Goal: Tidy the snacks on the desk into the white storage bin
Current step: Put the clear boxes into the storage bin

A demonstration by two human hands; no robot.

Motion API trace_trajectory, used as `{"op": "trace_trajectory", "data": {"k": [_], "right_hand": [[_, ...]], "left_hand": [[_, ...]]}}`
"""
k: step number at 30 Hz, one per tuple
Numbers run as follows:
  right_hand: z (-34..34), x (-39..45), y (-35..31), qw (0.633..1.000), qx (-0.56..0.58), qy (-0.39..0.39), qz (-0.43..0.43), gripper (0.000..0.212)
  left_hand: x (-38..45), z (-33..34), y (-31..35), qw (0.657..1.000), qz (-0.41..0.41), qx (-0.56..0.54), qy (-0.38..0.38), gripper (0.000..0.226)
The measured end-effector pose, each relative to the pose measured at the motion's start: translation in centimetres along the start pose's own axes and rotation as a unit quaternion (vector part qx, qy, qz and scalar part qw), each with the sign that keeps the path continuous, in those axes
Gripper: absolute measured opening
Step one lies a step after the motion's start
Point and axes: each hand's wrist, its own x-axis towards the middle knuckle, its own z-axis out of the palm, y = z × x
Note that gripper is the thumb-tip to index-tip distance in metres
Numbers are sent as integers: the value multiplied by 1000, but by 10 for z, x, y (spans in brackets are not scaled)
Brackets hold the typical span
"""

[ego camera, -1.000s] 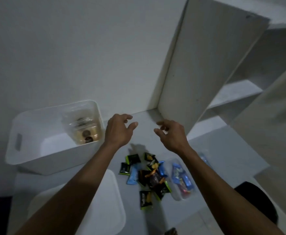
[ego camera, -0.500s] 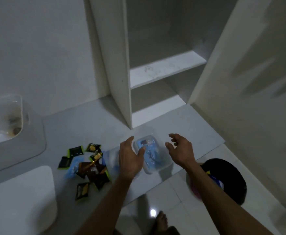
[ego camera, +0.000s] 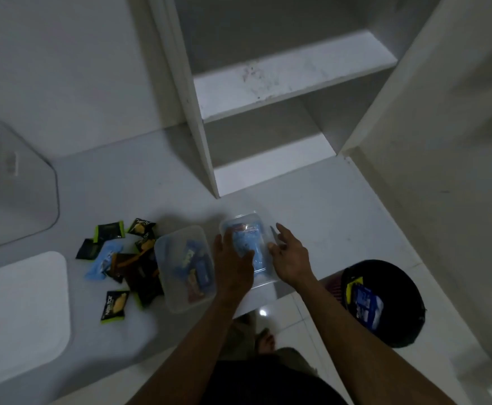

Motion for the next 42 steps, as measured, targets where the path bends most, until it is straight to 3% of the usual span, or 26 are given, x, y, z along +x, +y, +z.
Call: {"op": "trace_trajectory", "data": {"k": [7, 15, 21, 25, 28, 36, 42], "right_hand": [[-1, 13, 8, 999, 16, -45, -2, 56], [-34, 11, 1, 997, 39, -50, -51, 58], [-31, -4, -19, 988, 51, -80, -120, 58], [-5, -22, -42, 982, 69, -126, -123, 63], [17, -30, -56, 980, 69, -146, -120, 63], [63, -45, -73, 982, 46, -148, -112, 61], [80, -46, -79, 990, 19, -100, -102, 59]], "left_hand": [[5, 17, -4, 999, -28, 40, -24, 62], [-10, 12, 26, 999, -17, 19, 38, 42], [-41, -26, 41, 994, -32, -11, 101, 51], [-57, -61, 22, 990, -50, -13, 133, 52], [-61, -82, -1, 986, -74, -5, 150, 66], [-52, -104, -49, 988, -99, -26, 114, 76], [-36, -111, -72, 993, -43, -60, 96, 77]]}}
